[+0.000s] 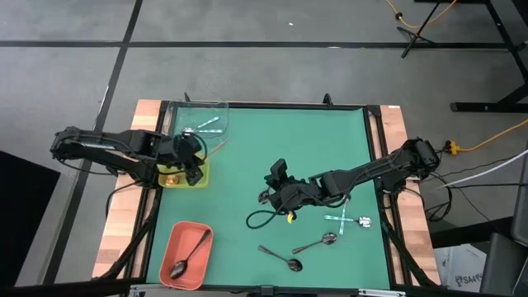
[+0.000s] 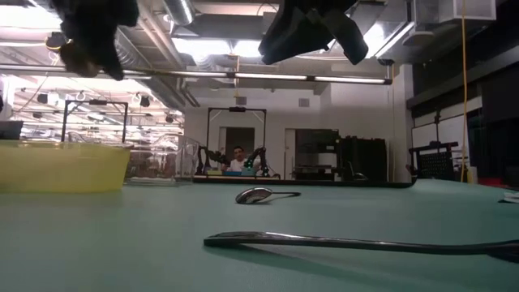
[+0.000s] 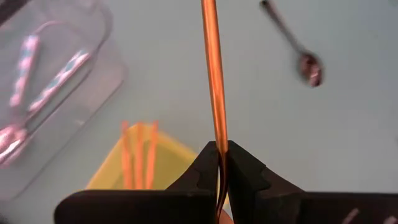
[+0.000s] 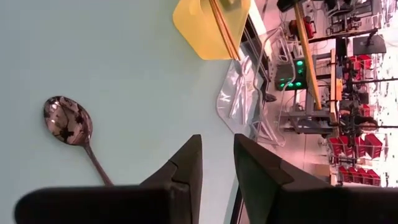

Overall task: Sort silverware by color (type)
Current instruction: Put the gold spoon into the yellow bin

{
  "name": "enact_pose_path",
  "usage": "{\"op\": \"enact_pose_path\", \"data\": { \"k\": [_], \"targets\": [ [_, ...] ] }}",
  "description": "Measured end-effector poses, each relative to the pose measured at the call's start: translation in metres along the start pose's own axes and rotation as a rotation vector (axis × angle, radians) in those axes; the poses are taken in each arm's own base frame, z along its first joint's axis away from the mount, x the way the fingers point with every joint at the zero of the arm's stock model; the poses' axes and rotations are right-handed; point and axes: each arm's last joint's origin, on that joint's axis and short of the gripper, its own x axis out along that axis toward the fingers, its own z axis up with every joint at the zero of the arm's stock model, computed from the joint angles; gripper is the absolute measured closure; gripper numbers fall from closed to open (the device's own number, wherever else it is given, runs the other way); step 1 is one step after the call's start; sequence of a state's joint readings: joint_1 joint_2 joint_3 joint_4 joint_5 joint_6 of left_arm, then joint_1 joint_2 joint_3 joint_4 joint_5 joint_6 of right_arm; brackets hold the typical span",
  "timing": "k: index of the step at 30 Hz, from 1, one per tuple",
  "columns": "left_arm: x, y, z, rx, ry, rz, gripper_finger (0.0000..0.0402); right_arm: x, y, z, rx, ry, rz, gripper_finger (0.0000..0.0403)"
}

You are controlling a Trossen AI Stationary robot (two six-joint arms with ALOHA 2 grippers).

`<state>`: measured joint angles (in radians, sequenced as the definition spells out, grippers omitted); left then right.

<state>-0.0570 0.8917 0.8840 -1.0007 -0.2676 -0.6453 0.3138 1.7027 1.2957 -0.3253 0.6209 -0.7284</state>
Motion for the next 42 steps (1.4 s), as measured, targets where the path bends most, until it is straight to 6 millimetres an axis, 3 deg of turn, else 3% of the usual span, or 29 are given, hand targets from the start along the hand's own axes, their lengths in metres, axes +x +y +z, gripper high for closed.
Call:
{"op": "enact_pose_path", "data": {
  "k": [5, 20, 42],
  "targets": [
    [0.006, 0.009, -0.015, 0.005, 0.025, 0.028, 0.0394, 0.0, 0.001, -0.001, 0.022, 0.005, 0.005, 0.0315],
    [0.053, 0.042, -0.081, -0.039, 0.156, 0.133, 0.0394, 0.0, 0.001, -0.002, 0.016, 0.013, 0.014, 0.0315],
    [0.059, 0.046, -0.087, -0.112, 0.163, 0.19, 0.0394, 0.0, 0.001, -0.001, 0.016, 0.012, 0.014, 0.0315]
  ]
}}
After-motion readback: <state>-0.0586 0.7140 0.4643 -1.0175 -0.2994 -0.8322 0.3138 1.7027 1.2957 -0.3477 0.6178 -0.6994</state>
